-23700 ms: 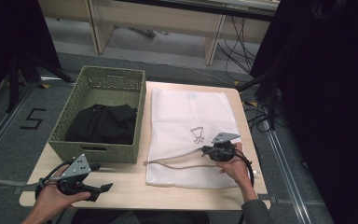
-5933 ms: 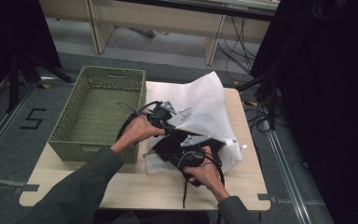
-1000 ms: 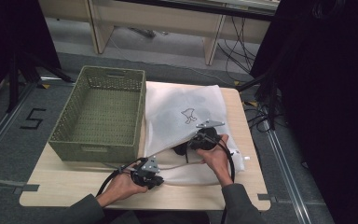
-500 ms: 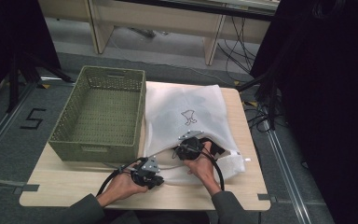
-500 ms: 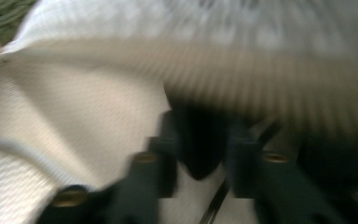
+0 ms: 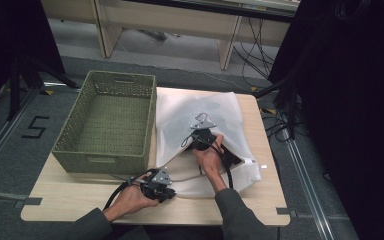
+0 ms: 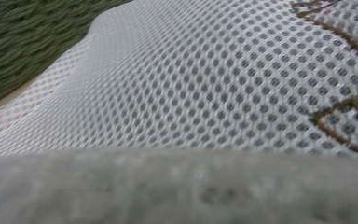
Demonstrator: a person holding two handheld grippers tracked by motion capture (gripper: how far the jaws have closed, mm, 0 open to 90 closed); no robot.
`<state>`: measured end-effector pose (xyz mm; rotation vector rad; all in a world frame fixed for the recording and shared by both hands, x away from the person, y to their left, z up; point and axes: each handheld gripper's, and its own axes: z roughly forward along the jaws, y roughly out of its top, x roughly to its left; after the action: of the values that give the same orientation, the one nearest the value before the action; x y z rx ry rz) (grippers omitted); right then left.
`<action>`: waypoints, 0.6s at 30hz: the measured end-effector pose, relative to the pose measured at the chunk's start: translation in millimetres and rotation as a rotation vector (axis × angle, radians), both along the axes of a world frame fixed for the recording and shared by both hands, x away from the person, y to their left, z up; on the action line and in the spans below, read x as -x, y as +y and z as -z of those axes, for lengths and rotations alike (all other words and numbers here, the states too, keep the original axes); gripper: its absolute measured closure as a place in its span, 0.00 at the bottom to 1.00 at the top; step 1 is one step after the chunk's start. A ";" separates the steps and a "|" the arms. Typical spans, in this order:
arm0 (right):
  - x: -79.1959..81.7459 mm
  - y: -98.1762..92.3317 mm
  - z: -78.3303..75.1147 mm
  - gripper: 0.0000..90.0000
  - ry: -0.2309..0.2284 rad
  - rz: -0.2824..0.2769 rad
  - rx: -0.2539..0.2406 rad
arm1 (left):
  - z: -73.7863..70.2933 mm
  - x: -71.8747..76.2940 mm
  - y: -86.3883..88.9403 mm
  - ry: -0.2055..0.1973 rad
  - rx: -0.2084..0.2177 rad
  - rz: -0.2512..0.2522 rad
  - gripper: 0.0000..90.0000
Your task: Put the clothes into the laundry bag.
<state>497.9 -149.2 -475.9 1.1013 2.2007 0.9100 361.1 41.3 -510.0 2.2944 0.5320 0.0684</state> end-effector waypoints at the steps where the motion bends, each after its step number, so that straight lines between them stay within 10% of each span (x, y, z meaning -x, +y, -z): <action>1: -1.2 -1.0 -1.5 0.96 0.013 0.000 0.001 | 0.0 0.2 -0.2 0.003 0.001 -0.003 0.94; 13: 52.9 -19.6 -14.4 0.79 0.163 -0.103 -0.005 | -0.7 0.2 -1.2 0.001 -0.005 0.010 0.93; 18: 65.6 -23.0 8.9 0.89 0.332 -0.181 0.045 | -1.1 0.3 -1.2 -0.002 -0.010 0.000 0.93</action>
<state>432.3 -172.1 -484.8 1.1116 2.6137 0.7917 360.8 40.1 -508.9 2.3038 0.5317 0.0741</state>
